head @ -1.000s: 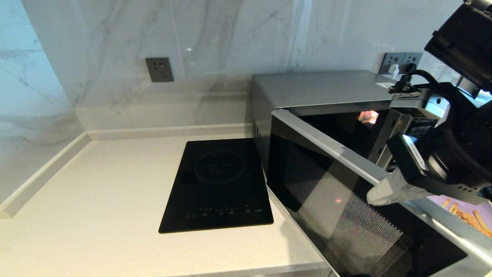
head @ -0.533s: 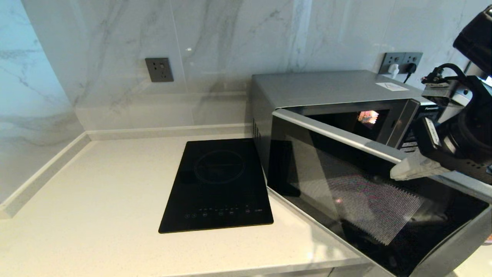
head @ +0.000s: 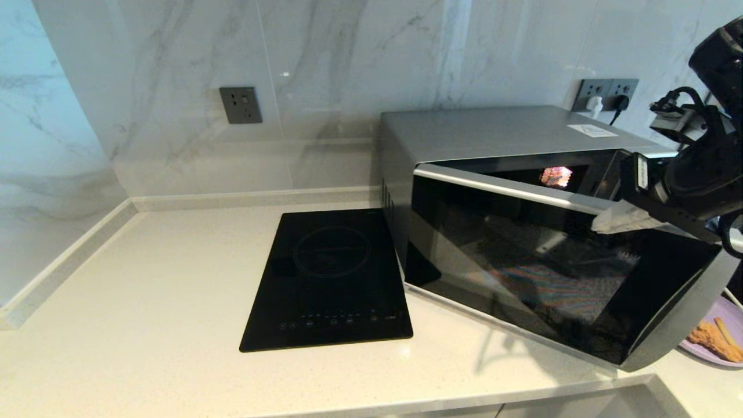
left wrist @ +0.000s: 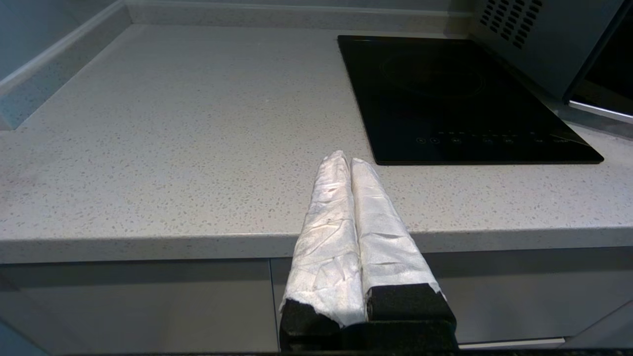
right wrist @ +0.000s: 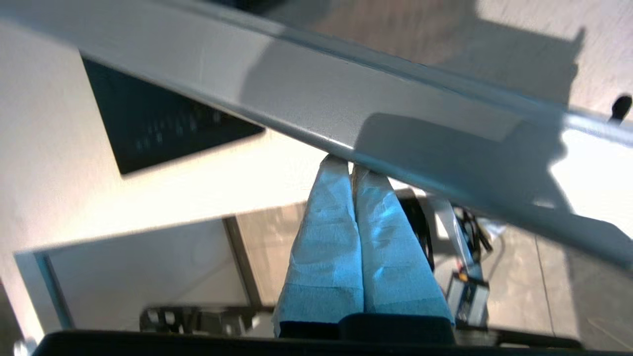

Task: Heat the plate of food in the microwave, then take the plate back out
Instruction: Close the microwave oven

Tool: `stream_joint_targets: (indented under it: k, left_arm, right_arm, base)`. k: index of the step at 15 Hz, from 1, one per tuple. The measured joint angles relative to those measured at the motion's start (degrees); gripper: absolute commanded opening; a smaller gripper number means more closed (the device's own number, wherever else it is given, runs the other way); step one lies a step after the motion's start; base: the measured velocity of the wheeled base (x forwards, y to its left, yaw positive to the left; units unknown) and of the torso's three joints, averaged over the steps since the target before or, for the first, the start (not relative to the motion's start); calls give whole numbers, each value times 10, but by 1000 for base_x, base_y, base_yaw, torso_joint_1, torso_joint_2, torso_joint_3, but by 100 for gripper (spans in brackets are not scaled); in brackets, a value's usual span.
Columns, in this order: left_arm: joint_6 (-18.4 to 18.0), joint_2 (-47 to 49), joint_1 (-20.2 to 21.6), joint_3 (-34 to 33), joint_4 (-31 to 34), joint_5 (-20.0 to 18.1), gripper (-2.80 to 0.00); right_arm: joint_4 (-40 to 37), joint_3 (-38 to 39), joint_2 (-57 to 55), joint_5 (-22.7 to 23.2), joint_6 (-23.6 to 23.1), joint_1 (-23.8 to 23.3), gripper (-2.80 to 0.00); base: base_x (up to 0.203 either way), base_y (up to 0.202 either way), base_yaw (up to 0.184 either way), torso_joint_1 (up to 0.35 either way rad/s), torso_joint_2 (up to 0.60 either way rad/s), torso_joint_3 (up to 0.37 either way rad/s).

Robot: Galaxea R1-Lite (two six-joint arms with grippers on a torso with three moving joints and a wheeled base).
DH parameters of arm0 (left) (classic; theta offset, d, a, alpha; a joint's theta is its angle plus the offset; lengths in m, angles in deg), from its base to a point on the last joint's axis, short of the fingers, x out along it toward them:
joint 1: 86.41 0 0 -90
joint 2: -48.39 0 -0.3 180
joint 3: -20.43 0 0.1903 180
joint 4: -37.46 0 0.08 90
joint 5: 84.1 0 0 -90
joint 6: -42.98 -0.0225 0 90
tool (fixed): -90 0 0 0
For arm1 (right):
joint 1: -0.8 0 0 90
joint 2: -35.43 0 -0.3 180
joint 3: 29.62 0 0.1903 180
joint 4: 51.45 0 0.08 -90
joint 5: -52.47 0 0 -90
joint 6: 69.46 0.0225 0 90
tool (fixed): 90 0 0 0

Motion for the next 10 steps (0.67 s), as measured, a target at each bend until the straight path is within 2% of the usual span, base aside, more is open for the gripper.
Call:
stream_joint_targets:
  k: [10]
  left_arm:
    - [0,0,0,0,0,0,-280]
  right_arm:
    - [136,-21,-73,-1,0,-91,-280]
  base:
    - [0,0,0,0,0,0]
